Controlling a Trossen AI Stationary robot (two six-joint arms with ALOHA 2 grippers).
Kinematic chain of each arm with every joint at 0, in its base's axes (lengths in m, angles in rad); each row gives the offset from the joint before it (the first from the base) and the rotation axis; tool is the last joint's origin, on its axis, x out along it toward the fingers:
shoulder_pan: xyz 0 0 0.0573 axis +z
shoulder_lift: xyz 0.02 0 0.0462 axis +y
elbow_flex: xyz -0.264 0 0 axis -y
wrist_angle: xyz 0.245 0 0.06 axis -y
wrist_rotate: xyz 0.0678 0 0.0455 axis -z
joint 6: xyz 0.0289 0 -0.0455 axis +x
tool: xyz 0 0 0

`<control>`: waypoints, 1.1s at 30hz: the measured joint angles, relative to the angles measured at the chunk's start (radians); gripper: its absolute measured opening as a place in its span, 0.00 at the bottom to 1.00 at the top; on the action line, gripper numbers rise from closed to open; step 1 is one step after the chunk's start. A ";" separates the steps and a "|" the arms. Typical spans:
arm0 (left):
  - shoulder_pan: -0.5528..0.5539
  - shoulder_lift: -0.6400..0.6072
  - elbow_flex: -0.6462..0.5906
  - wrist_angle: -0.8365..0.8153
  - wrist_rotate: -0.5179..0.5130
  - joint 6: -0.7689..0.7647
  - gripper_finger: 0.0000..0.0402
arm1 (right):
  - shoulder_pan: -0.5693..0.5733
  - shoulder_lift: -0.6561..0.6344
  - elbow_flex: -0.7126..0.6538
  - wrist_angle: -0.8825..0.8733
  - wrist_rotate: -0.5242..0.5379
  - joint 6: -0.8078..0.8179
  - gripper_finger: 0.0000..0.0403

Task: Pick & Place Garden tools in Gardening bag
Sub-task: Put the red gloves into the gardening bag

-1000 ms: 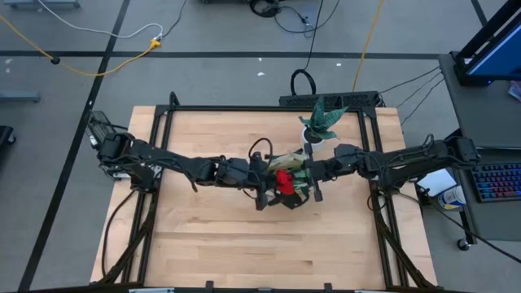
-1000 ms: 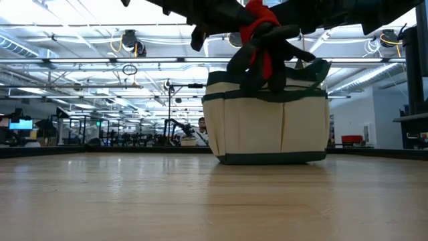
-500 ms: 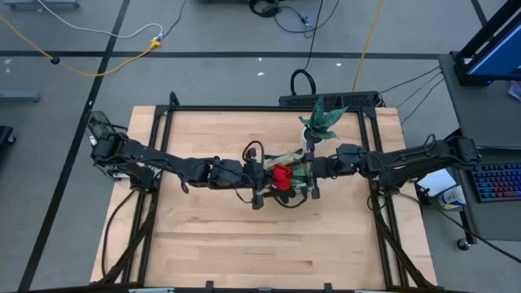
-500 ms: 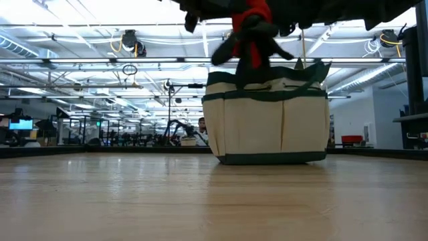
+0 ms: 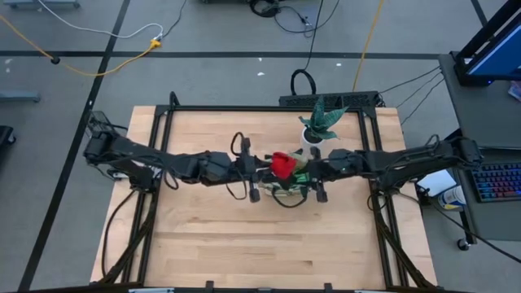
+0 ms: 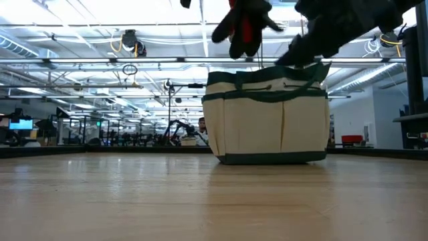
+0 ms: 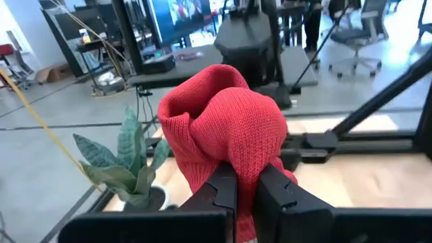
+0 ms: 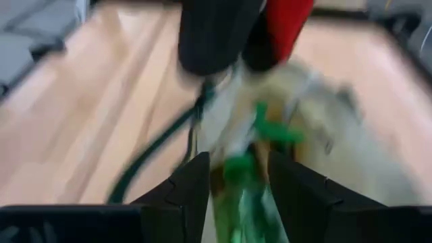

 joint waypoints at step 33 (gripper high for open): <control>0.110 0.096 0.095 -0.388 0.185 0.165 0.04 | 0.037 -0.007 -0.062 -0.005 -0.019 -0.044 0.25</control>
